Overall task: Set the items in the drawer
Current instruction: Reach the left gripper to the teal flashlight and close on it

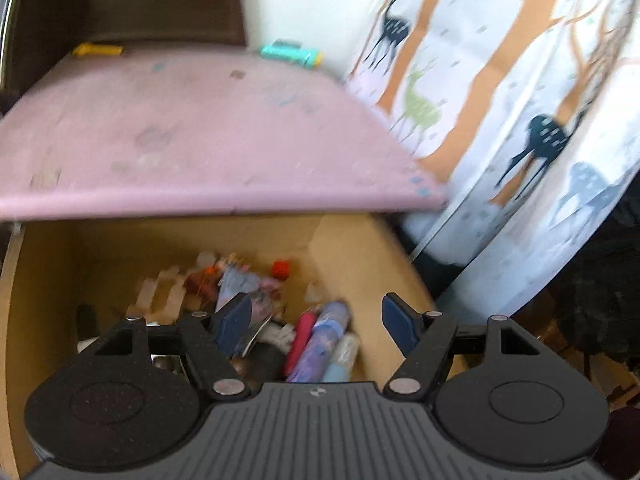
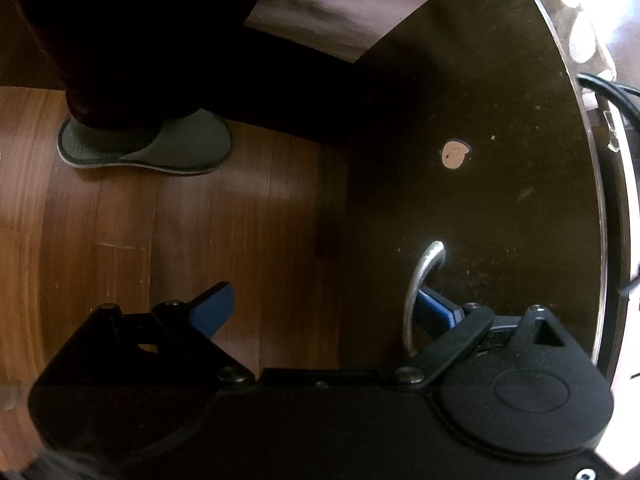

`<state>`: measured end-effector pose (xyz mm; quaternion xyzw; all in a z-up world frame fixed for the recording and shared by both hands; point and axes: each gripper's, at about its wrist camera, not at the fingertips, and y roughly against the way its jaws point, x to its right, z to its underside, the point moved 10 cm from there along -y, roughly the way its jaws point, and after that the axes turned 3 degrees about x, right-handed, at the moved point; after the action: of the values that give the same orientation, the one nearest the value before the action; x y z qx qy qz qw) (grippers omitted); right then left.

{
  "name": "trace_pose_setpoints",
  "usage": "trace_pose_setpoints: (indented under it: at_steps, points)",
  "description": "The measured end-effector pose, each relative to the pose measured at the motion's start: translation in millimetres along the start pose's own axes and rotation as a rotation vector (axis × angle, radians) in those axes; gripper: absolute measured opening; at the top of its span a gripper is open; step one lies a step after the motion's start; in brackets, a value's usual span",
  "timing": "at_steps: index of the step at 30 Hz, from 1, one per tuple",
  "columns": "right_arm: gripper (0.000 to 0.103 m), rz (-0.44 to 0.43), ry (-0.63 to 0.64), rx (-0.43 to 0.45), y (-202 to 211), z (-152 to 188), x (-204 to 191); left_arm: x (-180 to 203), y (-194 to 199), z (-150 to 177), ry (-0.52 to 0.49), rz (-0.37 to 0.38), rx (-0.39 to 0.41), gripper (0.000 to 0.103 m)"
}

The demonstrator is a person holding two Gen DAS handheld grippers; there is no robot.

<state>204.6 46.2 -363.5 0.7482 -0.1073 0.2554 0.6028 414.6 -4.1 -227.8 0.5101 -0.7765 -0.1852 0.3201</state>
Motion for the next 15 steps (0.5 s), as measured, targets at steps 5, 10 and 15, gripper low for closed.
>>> trace_pose_setpoints:
  at_steps: [5, 10, 15]
  points:
    - [0.098, -0.005, -0.008, 0.001, 0.5, -1.1, 1.6, 13.0, 11.8, -41.2, 0.01, -0.007, 0.112, 0.071]
    - [0.098, -0.005, 0.003, 0.01, 0.3, -0.3, 1.5, 20.1, -12.1, -94.5, -0.033, -0.078, 0.157, 0.071]
    - [0.098, -0.003, 0.018, 0.021, 1.7, 0.2, 0.6, 29.7, -61.5, -161.0, -0.004, -0.09, 0.168, 0.071]
